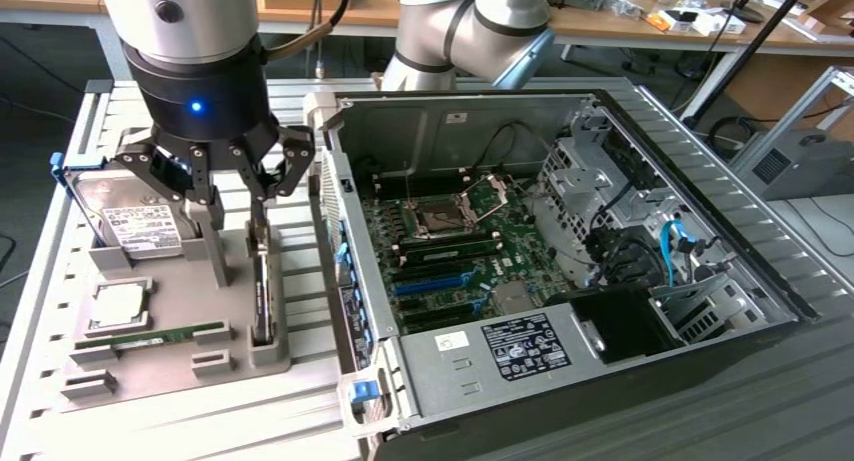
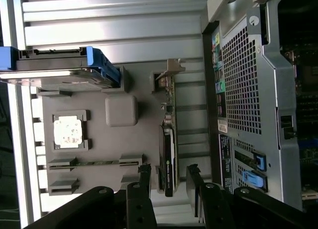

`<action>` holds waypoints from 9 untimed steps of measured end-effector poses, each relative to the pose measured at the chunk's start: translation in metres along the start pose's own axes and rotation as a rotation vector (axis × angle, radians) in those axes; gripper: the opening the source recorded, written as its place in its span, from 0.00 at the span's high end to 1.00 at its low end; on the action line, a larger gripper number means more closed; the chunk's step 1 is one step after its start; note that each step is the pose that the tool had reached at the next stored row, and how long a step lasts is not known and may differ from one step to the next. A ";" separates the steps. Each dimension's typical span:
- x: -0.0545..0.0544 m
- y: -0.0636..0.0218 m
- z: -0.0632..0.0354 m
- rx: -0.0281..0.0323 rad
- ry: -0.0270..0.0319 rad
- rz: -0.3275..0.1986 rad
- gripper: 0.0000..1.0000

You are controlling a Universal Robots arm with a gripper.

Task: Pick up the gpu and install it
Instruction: 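Pick up the gpu and move the gpu toward the slot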

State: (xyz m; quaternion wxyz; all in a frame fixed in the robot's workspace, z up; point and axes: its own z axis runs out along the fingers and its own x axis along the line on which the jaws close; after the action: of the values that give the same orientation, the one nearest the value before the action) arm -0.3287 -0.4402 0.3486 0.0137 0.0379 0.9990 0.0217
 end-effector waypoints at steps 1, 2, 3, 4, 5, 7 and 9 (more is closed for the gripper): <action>0.000 0.0000 0.0004 0.0000 -0.0001 0.000 0.58; 0.000 0.0000 0.0006 0.0000 0.0000 0.000 0.58; 0.000 -0.0001 0.0010 -0.0001 -0.0001 0.000 0.58; 0.000 -0.0001 0.0013 0.0000 0.0000 0.000 0.58; 0.000 -0.0001 0.0016 -0.0001 -0.0001 0.000 0.58; 0.000 -0.0001 0.0021 0.0000 0.0000 0.000 0.58; 0.000 -0.0001 0.0027 0.0000 0.0000 0.000 0.58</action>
State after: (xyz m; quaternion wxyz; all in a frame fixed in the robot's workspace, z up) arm -0.3287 -0.4402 0.3460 0.0137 0.0379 0.9990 0.0217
